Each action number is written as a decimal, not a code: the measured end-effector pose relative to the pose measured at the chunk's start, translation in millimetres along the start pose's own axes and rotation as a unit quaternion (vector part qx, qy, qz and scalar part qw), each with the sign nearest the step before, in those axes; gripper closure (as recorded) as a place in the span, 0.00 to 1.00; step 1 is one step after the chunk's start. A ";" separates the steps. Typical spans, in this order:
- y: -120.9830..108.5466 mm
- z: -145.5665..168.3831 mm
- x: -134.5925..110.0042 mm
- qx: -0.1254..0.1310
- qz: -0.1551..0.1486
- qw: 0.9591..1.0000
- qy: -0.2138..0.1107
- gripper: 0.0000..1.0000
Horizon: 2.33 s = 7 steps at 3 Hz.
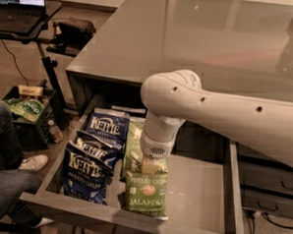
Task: Pick green jalapeno chip bag from top drawer and place on counter
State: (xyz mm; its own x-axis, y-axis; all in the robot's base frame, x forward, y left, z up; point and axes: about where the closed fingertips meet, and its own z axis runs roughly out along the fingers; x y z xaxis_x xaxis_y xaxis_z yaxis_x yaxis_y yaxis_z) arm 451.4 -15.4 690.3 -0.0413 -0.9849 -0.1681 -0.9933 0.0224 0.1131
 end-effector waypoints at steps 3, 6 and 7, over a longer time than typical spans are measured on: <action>57.2 -94.6 20.3 0.070 0.054 0.996 0.011 1.00; 17.8 -147.0 37.3 0.113 0.074 0.991 0.023 1.00; -15.6 -183.7 49.9 0.135 0.084 0.987 0.037 1.00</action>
Offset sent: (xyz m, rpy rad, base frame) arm -0.0786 -0.0388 0.1188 -0.0654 -0.1346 -0.1720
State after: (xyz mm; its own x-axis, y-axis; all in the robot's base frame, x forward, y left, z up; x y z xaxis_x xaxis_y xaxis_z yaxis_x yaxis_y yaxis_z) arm 484.6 -96.4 860.1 -0.2101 -0.9730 -0.0959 -0.9659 0.2218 -0.1338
